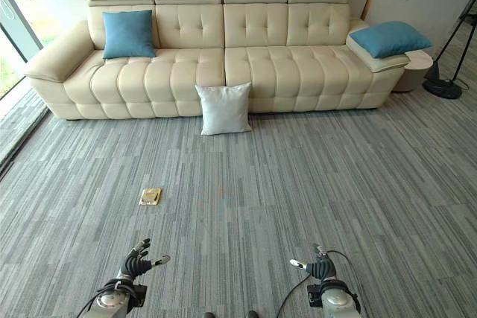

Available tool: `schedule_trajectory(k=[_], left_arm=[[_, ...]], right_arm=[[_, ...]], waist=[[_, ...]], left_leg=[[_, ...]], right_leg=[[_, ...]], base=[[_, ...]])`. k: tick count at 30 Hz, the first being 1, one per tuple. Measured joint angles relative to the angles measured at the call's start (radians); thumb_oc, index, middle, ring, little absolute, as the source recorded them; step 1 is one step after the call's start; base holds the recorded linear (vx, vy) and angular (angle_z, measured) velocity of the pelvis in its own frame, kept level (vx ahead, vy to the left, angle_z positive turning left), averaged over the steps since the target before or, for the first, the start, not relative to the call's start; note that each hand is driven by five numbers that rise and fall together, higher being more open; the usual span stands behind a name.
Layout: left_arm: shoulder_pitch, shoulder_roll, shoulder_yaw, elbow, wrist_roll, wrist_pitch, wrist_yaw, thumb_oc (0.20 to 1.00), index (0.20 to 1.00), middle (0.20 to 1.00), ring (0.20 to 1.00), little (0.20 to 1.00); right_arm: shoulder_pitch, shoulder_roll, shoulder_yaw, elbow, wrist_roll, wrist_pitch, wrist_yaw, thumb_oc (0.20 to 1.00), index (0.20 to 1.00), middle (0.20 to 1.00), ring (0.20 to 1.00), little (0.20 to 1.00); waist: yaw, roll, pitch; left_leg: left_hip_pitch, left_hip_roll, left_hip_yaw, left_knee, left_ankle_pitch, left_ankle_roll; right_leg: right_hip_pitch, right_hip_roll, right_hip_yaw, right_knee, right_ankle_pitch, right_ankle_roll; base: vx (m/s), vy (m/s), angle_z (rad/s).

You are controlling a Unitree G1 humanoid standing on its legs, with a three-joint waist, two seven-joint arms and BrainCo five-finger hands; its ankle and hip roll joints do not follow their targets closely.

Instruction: Pick up all the scattered cushions and arrange them neatly on the sofa.

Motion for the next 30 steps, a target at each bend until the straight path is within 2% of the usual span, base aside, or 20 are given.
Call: schedule_trajectory(k=[11,30], left_arm=[[0.009,-0.014,-0.001,0.045,-0.019,0.005,0.0,1.0,1.0,1.0,1.0,1.0],[0.01,-0.017,-0.001,0.068,-0.021,0.008,0.0,1.0,1.0,1.0,1.0,1.0]], right_arm=[[-0.004,0.031,0.004,0.049,0.03,0.018,-0.002,1.0,1.0,1.0,1.0,1.0],[0.013,0.029,0.041,0.036,0.027,0.033,0.006,1.0,1.0,1.0,1.0,1.0]], waist=[[0.0,0.002,-0.028],[0.001,0.011,-0.032]], left_leg=[[0.001,-0.001,-0.012,0.0,0.005,0.007],[-0.033,-0.001,-0.024,0.0,0.011,0.002]], right_leg=[[0.007,0.0,-0.007,0.0,0.004,-0.008],[-0.024,0.0,-0.023,0.0,0.001,-0.004]], base=[[0.0,-0.003,0.02],[0.0,0.0,0.01]])
